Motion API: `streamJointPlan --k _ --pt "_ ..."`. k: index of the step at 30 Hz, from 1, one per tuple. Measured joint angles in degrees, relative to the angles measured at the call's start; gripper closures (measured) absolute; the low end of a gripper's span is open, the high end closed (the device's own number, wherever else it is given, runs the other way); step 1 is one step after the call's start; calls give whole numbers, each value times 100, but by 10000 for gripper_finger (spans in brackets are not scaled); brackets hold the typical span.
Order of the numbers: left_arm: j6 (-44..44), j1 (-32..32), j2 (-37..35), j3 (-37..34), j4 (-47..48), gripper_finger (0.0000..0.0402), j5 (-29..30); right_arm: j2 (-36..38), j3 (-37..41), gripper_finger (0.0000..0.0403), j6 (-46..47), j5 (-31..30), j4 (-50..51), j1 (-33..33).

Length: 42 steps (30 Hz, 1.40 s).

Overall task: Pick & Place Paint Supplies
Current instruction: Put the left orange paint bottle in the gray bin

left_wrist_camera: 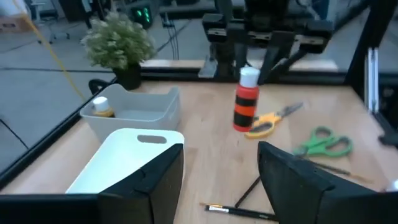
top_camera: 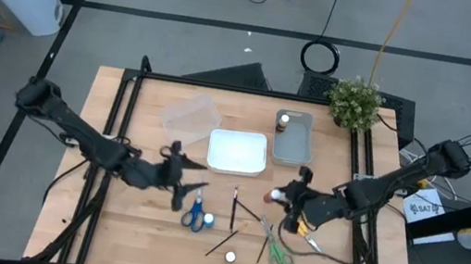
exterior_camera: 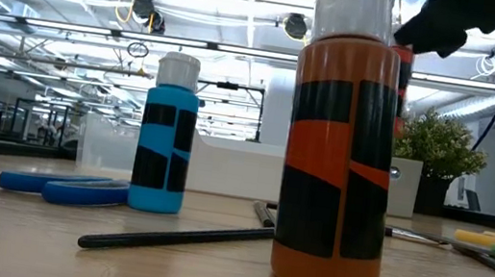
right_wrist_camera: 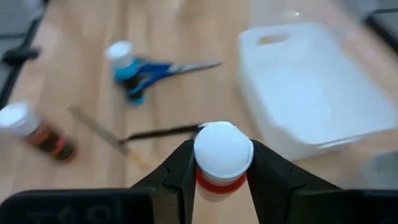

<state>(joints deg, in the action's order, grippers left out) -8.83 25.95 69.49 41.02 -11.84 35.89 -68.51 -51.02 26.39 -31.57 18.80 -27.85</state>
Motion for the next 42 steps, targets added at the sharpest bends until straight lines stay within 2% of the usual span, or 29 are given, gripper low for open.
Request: streamJointPlan --k 4,8,16,21,25,28,30,35,40,42 --pt "-199 -132 -504 -527 -303 184 -30 443 4 299 71 -359 167 546" --pt "-125 -227 -764 -714 -315 191 -24 827 4 299 -182 -355 429 1514" --pt "-28 -320 -815 -750 -307 207 -28 947 4 299 -699 727 832 3933" --pt "-29 -320 -815 -750 -308 215 -32 722 6 299 -980 1363 792 5033" --pt "66 -329 -813 -750 -306 213 -17 578 6 299 -1221 1700 688 5467" --pt "1180 -384 -822 -750 -209 207 9 571 6 299 -1346 1980 591 5616" --pt "1557 -402 -1003 -760 105 202 62 573 6 299 -1468 1968 593 5643" --pt "1259 -446 -1704 -748 395 191 339 576 424 299 -1508 1959 80 5640" --pt "1368 -455 -2115 -754 744 195 66 570 1280 299 -1520 1808 -945 5690" --pt "1524 -509 -2155 -754 839 200 57 573 1346 299 -1600 1841 -1085 5829"
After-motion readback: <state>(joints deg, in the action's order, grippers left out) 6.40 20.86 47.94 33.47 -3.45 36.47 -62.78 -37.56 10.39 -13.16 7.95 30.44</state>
